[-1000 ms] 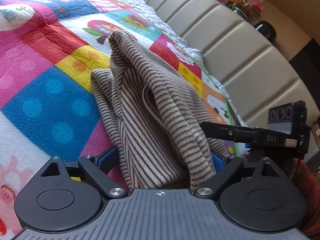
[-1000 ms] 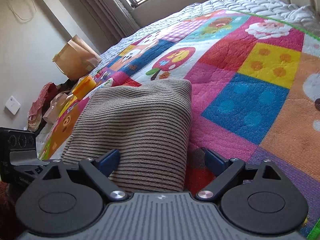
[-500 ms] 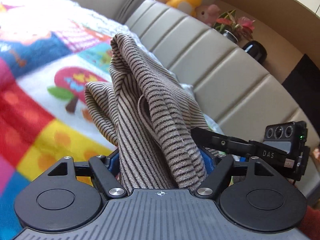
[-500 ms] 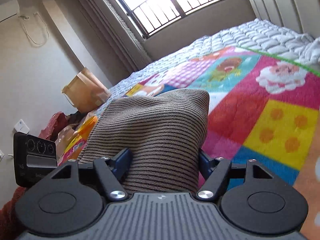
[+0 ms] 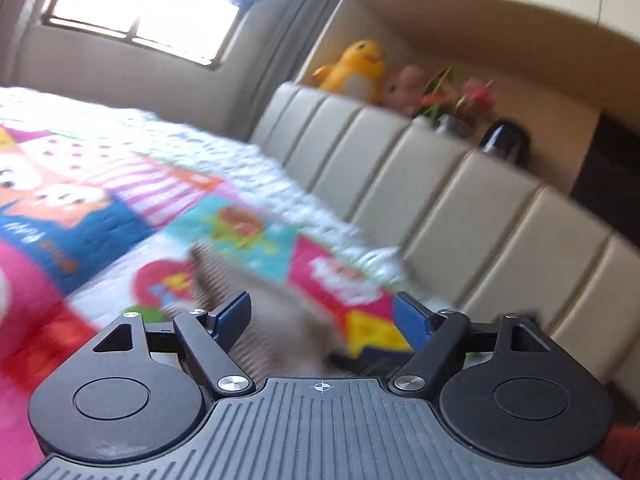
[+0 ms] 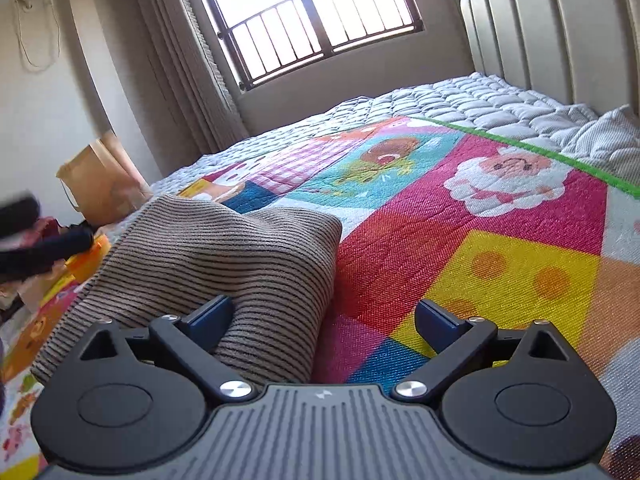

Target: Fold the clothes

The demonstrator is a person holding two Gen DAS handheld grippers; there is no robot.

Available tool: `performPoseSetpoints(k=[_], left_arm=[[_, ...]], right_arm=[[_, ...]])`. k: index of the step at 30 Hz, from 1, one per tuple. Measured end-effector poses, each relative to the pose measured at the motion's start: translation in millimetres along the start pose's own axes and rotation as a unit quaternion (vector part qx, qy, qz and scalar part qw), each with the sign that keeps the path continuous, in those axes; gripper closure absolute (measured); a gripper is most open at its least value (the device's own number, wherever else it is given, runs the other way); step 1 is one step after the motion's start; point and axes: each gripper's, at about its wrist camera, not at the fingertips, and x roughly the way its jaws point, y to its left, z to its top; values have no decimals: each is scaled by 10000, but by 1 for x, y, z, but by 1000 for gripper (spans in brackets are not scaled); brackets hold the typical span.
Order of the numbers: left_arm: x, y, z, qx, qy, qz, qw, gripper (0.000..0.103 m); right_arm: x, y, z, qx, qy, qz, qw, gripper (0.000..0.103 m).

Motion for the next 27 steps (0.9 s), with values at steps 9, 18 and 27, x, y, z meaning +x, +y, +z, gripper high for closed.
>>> performPoseSetpoints(k=[9, 18, 27], left_arm=[[74, 65, -13, -824, 1104, 366, 9898, 29], [5, 23, -23, -25, 839, 722, 9938, 28], [-38, 28, -62, -407, 937, 322, 9942, 41]], right_arm=[[6, 6, 2, -195, 83, -274, 9994, 0], [-10, -1, 3, 510, 354, -91, 9980, 0], [-47, 33, -9, 961, 490, 839, 9906, 28]])
